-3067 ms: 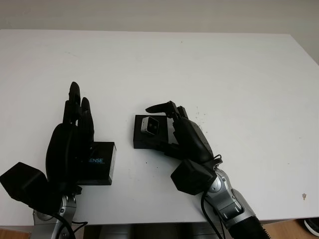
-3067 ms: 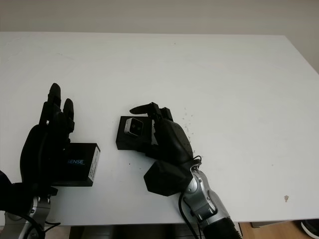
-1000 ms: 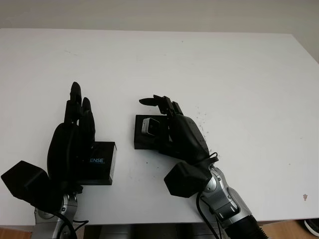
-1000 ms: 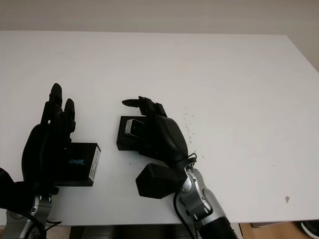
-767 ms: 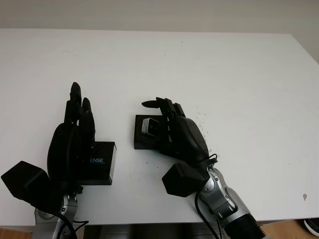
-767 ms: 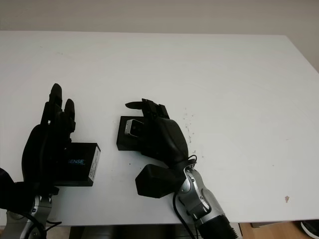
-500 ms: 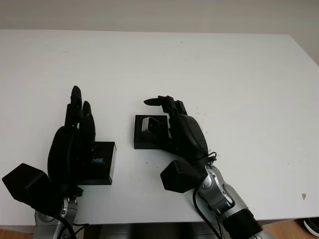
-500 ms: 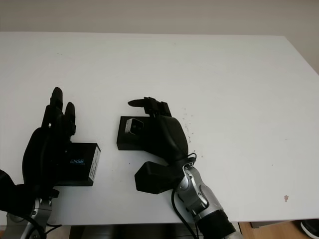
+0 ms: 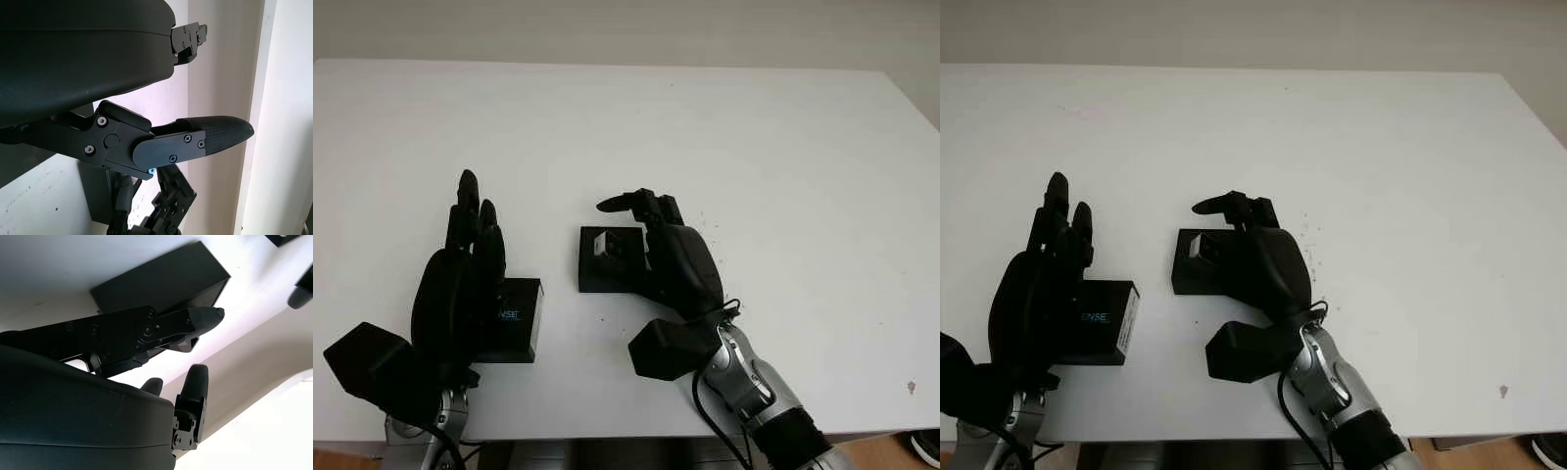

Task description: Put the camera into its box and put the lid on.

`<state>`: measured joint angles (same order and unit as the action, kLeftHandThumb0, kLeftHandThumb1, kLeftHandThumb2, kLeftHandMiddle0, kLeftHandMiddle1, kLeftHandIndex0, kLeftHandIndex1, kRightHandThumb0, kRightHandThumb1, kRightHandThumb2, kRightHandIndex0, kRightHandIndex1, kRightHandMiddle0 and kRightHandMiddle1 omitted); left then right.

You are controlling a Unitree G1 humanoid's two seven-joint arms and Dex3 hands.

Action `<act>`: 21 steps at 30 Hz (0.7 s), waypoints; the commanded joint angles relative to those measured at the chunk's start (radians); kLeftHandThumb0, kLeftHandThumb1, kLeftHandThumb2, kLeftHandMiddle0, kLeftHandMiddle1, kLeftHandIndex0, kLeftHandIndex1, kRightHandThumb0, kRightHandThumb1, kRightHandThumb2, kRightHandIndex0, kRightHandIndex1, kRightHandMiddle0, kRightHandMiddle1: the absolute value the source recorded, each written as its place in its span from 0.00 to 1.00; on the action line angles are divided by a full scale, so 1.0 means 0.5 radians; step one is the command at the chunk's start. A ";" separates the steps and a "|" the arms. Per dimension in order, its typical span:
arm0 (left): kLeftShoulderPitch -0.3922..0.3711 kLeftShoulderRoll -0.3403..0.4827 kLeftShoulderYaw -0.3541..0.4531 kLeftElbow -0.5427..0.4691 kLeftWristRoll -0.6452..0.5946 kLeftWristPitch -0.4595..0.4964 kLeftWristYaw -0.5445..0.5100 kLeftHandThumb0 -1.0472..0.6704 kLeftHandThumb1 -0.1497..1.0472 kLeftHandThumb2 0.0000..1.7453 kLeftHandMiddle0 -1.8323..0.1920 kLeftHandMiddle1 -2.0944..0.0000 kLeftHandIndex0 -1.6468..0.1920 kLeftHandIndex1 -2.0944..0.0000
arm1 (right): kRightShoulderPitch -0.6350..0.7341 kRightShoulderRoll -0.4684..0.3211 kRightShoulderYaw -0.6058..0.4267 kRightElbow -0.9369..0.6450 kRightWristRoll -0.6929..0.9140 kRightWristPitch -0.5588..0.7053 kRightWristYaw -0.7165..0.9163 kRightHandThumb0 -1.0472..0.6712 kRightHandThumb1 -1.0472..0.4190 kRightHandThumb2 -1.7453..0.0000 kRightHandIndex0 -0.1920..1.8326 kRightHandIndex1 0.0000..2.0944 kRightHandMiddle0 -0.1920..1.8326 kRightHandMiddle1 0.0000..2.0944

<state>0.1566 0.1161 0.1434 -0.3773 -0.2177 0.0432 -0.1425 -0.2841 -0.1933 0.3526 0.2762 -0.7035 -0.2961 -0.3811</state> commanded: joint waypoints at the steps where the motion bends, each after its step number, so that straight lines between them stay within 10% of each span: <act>1: 0.015 0.004 0.012 -0.027 -0.011 -0.009 -0.005 0.15 1.00 0.34 1.00 1.00 1.00 1.00 | 0.069 -0.073 -0.021 -0.034 -0.027 -0.006 -0.007 0.33 0.01 0.96 0.04 0.53 0.11 0.71; 21: 0.019 0.006 0.039 -0.038 -0.037 -0.013 -0.014 0.15 1.00 0.33 1.00 1.00 1.00 1.00 | 0.164 -0.255 0.002 -0.410 -0.363 0.232 0.164 0.34 0.00 0.95 0.09 0.48 0.14 0.62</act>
<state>0.1587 0.1176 0.1611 -0.3795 -0.2329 0.0431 -0.1450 -0.2234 -0.3083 0.3533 0.0802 -0.8906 -0.1896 -0.3128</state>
